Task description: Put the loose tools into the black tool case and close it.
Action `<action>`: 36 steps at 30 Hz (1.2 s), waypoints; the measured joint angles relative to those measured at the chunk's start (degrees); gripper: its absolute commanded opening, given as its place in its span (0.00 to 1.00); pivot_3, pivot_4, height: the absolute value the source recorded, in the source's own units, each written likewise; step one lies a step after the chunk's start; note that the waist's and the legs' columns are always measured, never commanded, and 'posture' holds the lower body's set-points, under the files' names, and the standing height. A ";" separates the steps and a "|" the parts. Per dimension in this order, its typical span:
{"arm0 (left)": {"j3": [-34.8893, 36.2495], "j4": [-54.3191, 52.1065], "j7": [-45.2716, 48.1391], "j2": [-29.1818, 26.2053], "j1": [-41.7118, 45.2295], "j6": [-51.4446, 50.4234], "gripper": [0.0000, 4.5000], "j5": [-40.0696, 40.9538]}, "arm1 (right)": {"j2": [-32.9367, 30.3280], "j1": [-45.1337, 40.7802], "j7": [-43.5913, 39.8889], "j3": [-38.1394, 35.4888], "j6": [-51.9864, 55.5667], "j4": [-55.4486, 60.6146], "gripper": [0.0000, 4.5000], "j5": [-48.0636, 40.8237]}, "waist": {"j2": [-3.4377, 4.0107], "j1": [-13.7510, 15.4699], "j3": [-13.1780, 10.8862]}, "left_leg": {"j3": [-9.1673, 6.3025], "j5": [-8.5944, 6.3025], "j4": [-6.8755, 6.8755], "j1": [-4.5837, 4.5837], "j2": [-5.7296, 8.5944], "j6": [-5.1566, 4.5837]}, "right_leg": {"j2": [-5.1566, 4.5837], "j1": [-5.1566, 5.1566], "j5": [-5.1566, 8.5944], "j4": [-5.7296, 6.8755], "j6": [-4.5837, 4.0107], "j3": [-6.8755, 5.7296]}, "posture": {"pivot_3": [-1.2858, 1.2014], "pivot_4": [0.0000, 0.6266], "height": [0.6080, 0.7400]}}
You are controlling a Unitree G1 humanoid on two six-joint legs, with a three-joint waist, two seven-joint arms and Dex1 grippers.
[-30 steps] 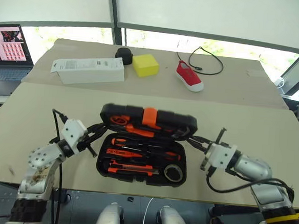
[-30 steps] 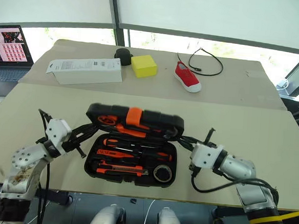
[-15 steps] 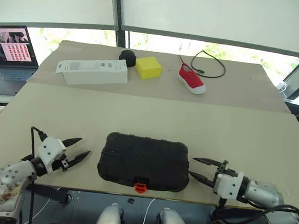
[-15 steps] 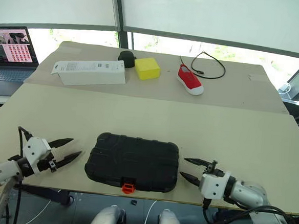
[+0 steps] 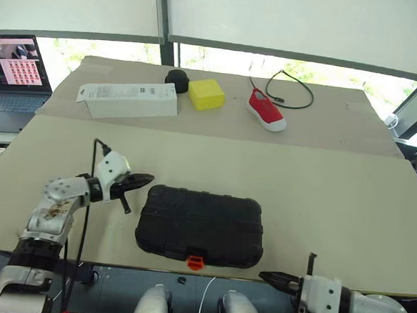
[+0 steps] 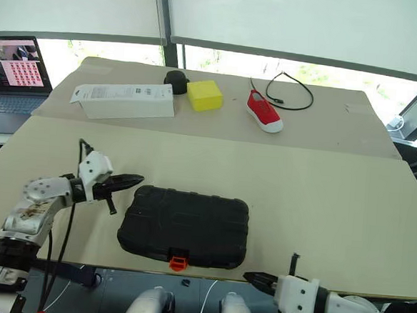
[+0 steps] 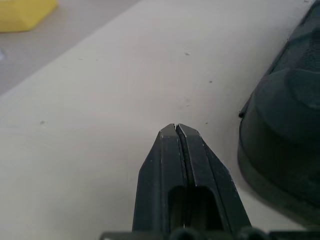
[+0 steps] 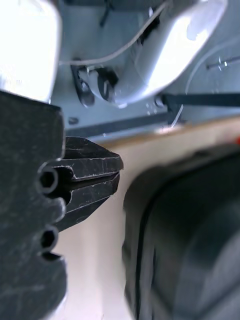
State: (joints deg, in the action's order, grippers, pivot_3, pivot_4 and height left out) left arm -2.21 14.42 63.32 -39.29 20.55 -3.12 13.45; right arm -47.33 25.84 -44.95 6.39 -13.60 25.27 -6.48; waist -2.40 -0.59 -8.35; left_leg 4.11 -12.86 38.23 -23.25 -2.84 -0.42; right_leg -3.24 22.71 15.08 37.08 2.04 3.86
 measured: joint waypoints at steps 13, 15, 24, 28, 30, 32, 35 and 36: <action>-2.26 0.84 6.51 -0.72 2.06 -1.02 0.01 -0.45 | 6.85 -12.65 0.97 3.58 15.01 0.48 0.00 2.05 | -0.06 0.14 -0.01 | -0.01 0.00 0.04 -0.12 0.06 -0.01 | -0.06 0.10 0.01 0.01 0.04 0.01 | 0.52 0.24 1.00; -1.55 -0.34 5.89 -0.73 0.60 -1.05 0.01 -0.42 | 8.13 -14.61 1.77 2.49 16.71 -0.33 0.00 1.69 | -0.05 0.03 -0.02 | -0.01 0.00 0.03 -0.13 0.04 -0.01 | -0.04 0.13 0.00 0.03 0.03 0.01 | 0.52 0.24 1.00; 1.71 -5.92 -1.70 5.89 -5.89 -8.68 0.01 3.05 | 11.85 -26.72 3.11 0.74 18.46 -10.43 0.00 1.73 | -0.06 0.22 -0.03 | -0.04 0.01 0.08 -0.30 0.07 -0.01 | -0.06 0.26 -0.03 0.06 0.06 0.00 | 0.52 0.24 1.00; 3.74 -7.32 -2.23 6.70 -5.85 -12.49 0.01 7.21 | 12.59 -28.76 3.50 0.42 15.28 -15.35 0.00 1.89 | -0.07 -0.05 -0.05 | -0.10 0.01 0.14 -0.55 0.06 -0.01 | -0.02 0.48 -0.05 0.12 0.07 0.00 | 0.52 0.24 1.00; 5.00 -6.83 -0.20 4.40 -5.23 -13.27 0.01 8.80 | 12.12 -28.55 3.08 -1.25 15.09 -15.52 0.00 0.93 | -0.07 -0.10 -0.06 | -0.11 0.01 0.11 -0.57 0.06 -0.01 | -0.01 0.50 -0.05 0.12 0.06 -0.01 | 0.52 0.24 1.00; 6.95 -6.43 2.17 1.67 -2.64 -13.73 0.01 10.28 | 10.91 -27.09 1.98 -3.08 15.41 -14.51 0.00 -0.29 | -0.07 0.10 -0.06 | -0.15 0.01 0.11 -0.56 0.07 -0.01 | -0.02 0.44 -0.05 0.09 0.06 -0.09 | 0.52 0.24 1.00; 7.62 -5.85 5.58 -0.74 1.57 -15.75 0.01 11.77 | 9.63 -23.26 -0.06 -3.35 17.73 -10.79 0.00 -2.16 | -0.06 0.45 -0.06 | -0.14 0.01 0.11 -0.55 0.10 -0.01 | -0.05 0.41 -0.04 0.07 0.07 -0.09 | 0.52 0.24 1.00; 6.96 -5.73 6.92 -1.15 3.15 -16.97 0.01 12.14 | 9.23 -21.48 -0.68 -2.98 18.65 -9.31 0.00 -2.69 | -0.06 0.66 -0.06 | -0.14 0.01 0.11 -0.56 0.11 -0.01 | -0.05 0.41 -0.04 0.06 0.08 -0.10 | 0.52 0.24 1.00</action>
State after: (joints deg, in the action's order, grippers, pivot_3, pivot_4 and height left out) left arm 4.75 8.69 70.24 -40.44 23.70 -20.09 25.59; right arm -38.10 4.37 -45.62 3.41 5.05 15.95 -9.17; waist -2.47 0.07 -8.40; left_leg 3.97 -12.85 38.35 -23.81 -2.73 -0.43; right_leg -3.29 23.12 15.04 37.14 2.12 3.76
